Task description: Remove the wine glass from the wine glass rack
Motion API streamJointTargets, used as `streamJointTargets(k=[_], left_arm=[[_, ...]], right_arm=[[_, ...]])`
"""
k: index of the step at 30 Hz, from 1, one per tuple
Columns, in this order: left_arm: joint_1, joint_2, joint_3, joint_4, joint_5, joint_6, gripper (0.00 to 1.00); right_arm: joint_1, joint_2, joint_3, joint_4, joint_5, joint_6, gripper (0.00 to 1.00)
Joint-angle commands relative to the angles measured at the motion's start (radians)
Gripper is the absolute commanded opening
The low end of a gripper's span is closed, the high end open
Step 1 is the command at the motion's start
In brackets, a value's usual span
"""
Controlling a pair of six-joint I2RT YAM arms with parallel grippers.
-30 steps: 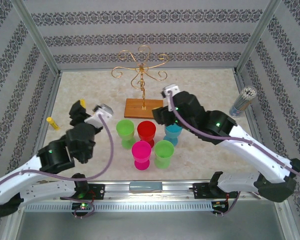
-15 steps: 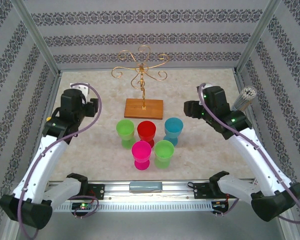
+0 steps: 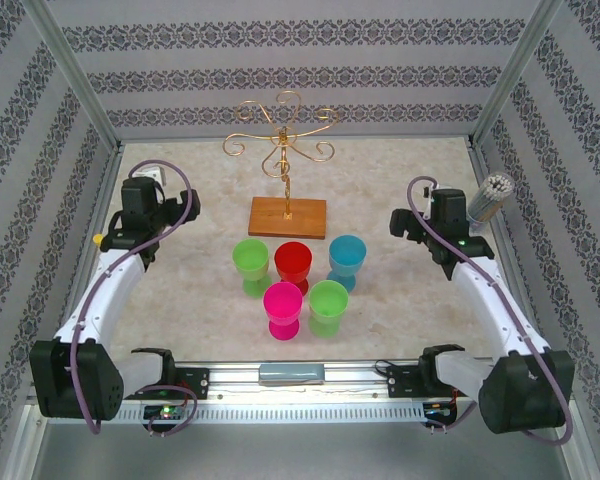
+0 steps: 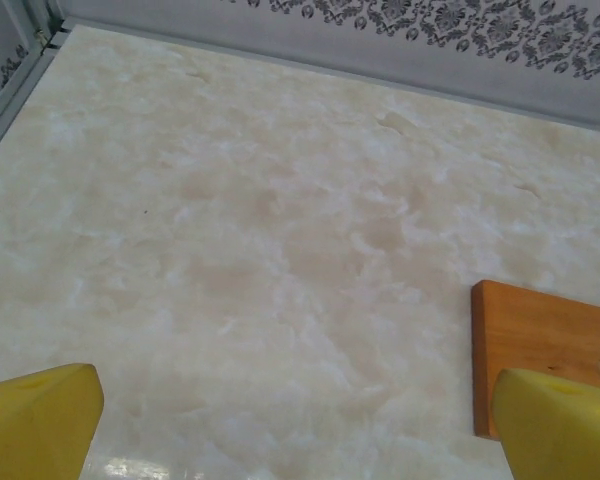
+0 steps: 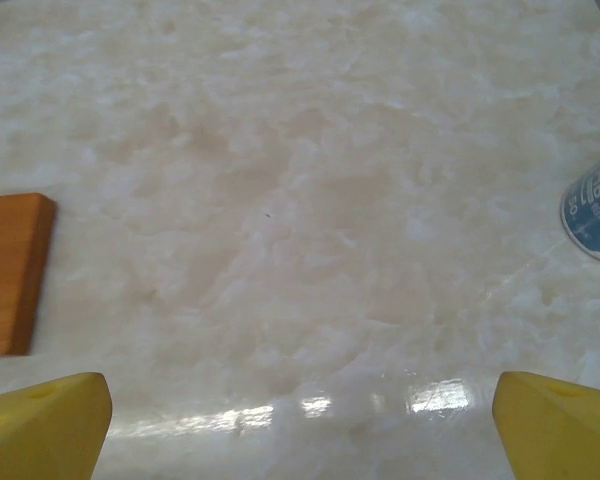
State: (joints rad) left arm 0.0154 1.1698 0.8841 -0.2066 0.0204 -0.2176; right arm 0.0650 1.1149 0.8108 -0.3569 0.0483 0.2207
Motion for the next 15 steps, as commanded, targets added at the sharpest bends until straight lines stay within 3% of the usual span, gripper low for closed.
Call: streamJointTargets(k=[1, 11, 15], left_arm=[[0.012, -0.009, -0.053, 0.150, -0.050, 0.018, 1.00], [0.012, -0.014, -0.255, 0.370, -0.140, 0.089, 1.00], [0.012, 0.060, -0.318, 0.518, -0.152, 0.092, 1.00]], right_arm=[[-0.023, 0.036, -0.061, 0.192, 0.031, -0.053, 0.98], [-0.060, 0.139, -0.207, 0.511, 0.057, -0.084, 0.98], [-0.064, 0.175, -0.234, 0.590, 0.066, -0.094, 0.98]])
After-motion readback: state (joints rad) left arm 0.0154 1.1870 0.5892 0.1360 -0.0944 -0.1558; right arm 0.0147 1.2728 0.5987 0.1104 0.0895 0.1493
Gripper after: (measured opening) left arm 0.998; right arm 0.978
